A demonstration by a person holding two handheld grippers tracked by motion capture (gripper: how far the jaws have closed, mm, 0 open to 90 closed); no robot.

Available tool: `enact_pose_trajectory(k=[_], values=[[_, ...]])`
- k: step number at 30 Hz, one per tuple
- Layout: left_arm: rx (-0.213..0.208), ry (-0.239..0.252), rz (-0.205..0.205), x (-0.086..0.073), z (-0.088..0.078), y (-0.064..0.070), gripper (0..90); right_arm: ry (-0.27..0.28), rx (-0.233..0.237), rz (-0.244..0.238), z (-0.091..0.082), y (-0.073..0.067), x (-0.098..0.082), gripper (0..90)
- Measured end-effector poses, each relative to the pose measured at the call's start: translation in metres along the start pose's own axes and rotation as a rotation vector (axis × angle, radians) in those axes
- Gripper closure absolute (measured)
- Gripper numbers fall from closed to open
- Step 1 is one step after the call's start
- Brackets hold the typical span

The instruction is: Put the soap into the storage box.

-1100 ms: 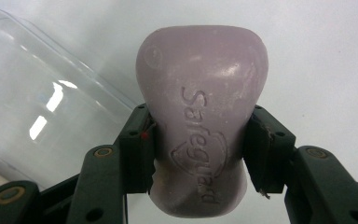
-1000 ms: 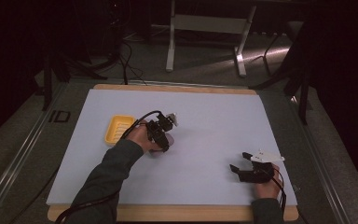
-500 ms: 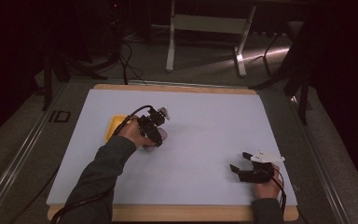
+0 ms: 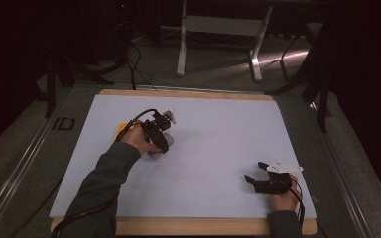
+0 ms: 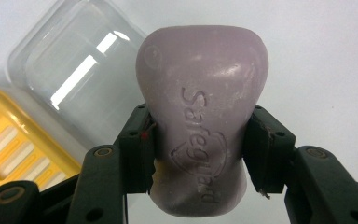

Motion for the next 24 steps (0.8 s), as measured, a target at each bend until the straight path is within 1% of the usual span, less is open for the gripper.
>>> enact_pose_trajectory(k=[1, 4, 10, 18, 19, 21, 24], values=[[-0.003, 0.006, -0.009, -0.001, -0.001, -0.002, 49.9, -0.001, 0.0, -0.001, 0.0, 0.0, 0.0, 22.0], [-0.007, 0.011, -0.016, -0.001, -0.001, -0.003, 49.9, 0.0, 0.001, 0.0, 0.0, 0.0, 0.0, 21.9], [-0.005, 0.012, -0.019, -0.001, -0.003, -0.005, 49.9, 0.0, 0.001, 0.0, 0.0, 0.0, 0.0, 21.9], [0.005, 0.021, -0.035, -0.004, -0.007, -0.012, 49.9, 0.0, 0.001, 0.0, 0.0, 0.0, 0.0, 21.9], [0.008, 0.031, -0.043, -0.004, -0.008, -0.014, 49.8, 0.0, 0.001, 0.001, 0.0, 0.0, 0.0, 21.9], [0.011, 0.031, -0.042, -0.004, -0.01, -0.015, 49.9, 0.0, 0.001, 0.002, 0.0, 0.0, 0.0, 21.9], [0.009, 0.037, -0.049, -0.005, -0.011, -0.016, 49.9, 0.0, 0.002, 0.0, 0.0, 0.0, 0.0, 21.9]])
Point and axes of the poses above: each handheld gripper's, and its own axes: z roughly forward along the jaws, x roughly out of its top, y roughly to its right, the point moved 3 cm from there along z, roughly forward along the jaws, and after that the axes turned 12 degrees about -z, right-handed, at the moved point
